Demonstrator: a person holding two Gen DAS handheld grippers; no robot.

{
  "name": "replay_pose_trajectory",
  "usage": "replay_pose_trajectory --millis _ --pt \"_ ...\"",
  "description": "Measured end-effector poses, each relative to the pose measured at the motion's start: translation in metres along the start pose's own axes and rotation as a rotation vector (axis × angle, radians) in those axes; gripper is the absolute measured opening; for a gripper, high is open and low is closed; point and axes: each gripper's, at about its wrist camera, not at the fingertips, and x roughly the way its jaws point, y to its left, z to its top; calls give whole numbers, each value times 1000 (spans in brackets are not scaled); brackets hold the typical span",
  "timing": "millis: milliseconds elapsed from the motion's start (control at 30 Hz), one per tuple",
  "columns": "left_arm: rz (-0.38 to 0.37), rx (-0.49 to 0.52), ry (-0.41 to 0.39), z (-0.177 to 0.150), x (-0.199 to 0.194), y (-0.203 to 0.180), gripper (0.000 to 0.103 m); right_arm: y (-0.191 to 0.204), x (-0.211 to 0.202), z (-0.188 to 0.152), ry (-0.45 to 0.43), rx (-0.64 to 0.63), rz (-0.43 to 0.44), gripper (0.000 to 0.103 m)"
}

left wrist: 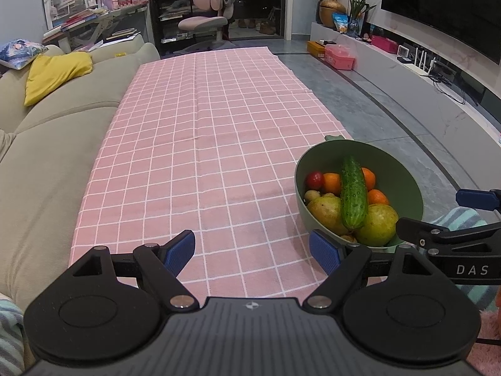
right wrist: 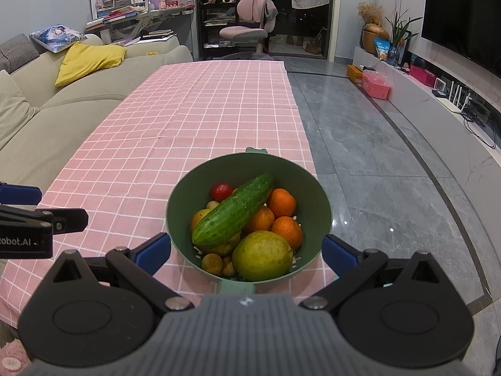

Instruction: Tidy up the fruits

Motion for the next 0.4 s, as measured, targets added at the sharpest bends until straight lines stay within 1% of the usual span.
replay_pose_trajectory --millis 400 --pt "19 -6 -12 -1 0 2 97 0 0 0 4 -3 0 99"
